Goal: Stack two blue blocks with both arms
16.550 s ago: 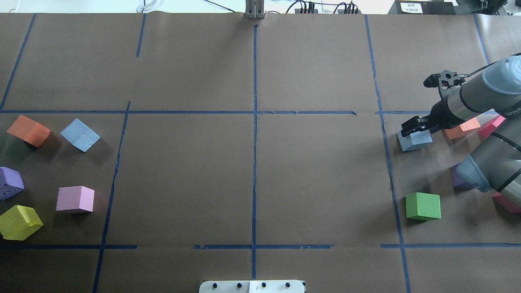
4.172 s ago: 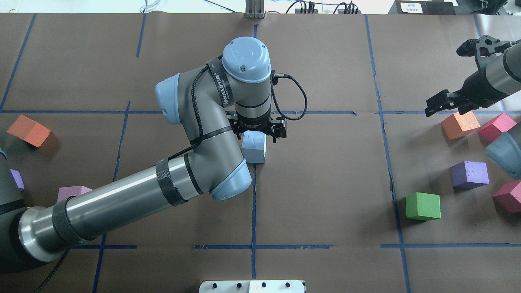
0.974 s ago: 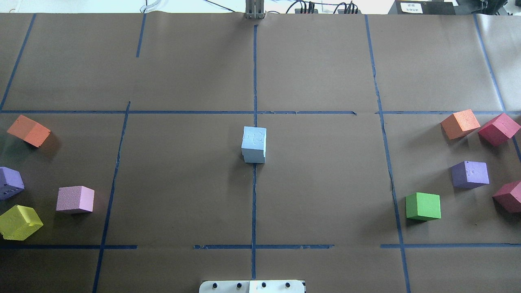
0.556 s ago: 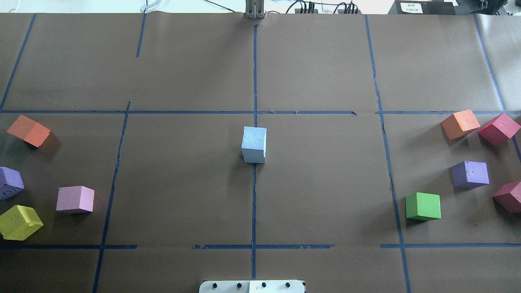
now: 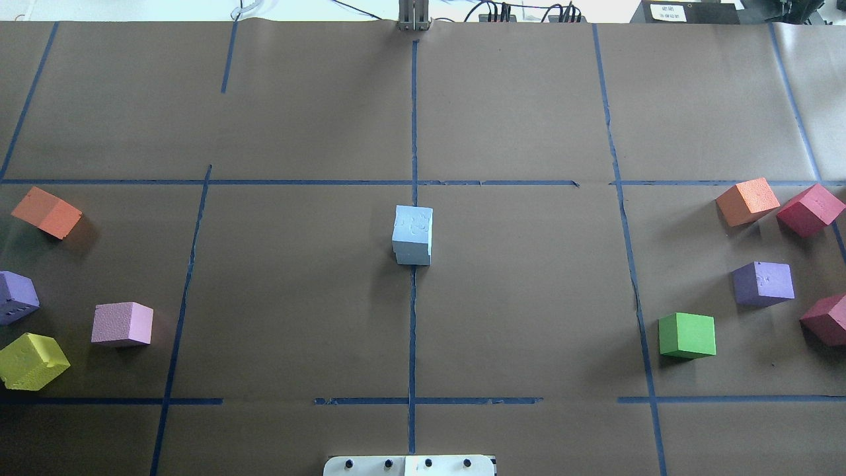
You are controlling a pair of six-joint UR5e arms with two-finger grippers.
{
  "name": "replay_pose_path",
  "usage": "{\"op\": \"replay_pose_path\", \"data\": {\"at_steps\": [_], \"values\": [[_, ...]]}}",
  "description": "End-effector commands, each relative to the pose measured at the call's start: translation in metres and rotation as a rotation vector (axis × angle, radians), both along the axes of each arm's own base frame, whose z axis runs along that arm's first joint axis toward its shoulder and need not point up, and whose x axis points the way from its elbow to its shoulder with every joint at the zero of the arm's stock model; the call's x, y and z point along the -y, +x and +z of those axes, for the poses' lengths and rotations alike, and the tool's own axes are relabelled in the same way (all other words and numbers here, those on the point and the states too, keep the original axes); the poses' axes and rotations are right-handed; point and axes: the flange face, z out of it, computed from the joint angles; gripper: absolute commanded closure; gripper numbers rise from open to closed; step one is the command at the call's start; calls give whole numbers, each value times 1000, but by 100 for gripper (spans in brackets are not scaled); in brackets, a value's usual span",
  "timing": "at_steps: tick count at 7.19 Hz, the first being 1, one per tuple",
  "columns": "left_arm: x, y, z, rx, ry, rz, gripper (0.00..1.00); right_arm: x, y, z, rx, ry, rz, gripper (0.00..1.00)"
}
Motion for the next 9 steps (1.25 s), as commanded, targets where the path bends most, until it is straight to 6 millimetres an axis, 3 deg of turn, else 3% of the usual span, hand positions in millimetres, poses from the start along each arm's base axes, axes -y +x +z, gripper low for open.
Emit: {"op": "replay_pose_path", "data": {"at_steps": [1, 9], "values": [[1, 0, -3, 4, 11, 5, 0, -1, 0, 1, 3, -2, 0, 0], [-1, 0, -4, 3, 14, 6, 0, 11, 0, -12, -2, 21, 6, 0]]}}
